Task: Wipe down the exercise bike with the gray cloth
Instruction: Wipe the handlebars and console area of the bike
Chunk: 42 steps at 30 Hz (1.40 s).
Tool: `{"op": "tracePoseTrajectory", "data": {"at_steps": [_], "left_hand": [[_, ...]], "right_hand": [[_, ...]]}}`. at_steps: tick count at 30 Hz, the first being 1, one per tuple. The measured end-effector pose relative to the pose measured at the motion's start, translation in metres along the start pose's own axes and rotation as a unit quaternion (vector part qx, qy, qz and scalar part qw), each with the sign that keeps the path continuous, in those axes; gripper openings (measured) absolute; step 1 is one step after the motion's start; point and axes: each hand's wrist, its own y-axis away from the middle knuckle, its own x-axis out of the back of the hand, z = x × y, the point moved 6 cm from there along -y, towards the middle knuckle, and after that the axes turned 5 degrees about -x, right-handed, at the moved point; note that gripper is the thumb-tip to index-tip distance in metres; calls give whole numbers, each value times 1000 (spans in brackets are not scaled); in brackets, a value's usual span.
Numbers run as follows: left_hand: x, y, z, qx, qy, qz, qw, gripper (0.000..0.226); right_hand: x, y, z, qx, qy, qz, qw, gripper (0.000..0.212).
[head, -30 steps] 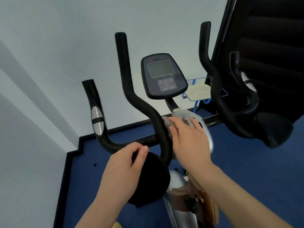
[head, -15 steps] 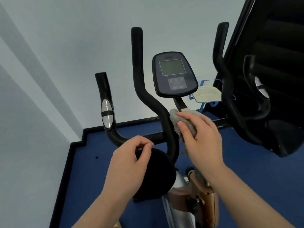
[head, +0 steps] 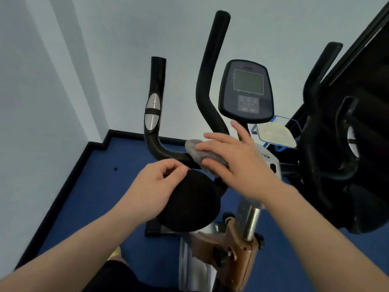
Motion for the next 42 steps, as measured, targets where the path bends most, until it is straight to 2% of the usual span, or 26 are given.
{"op": "tracePoseTrajectory", "data": {"at_steps": [4,9,15,18,22,26,29,32,34,37,42], "left_hand": [[-1,2,-3,24,-5,-30,999,30],[-1,2,-2,22,7,-16,1000,30],[-1,4,-2,15,-18,-29,999,30],[-2,5,-1,19,-8,-25,999,30],[-2,4,-1,11,-25,-40,999,28],[-2,3,-2,12,-23,-36,999,28],[-3,3,-2,14,-13,-30,999,28],[-3,3,-5,16,-19,-36,999,28],[-3,2,-6,19,-18,-35,999,27],[-4,2,-8,25,-9,-21,999,26],[-4,2,-6,17,-15,-29,999,26]], "right_hand": [[2,-15,-1,29,77,-98,992,38],[-15,-38,-11,56,173,-119,976,42],[-19,-26,-7,109,193,-181,958,49],[-26,-36,-16,80,160,-175,968,47],[-12,-25,0,45,89,-214,972,52],[-17,-37,-6,75,114,-152,979,50],[-20,-43,-6,66,90,-173,978,49],[-12,-33,1,99,131,-188,968,49],[-17,-36,-3,90,146,-192,966,50],[-27,-48,-14,35,104,-190,976,46],[-18,-33,-8,59,84,-220,970,50]]}}
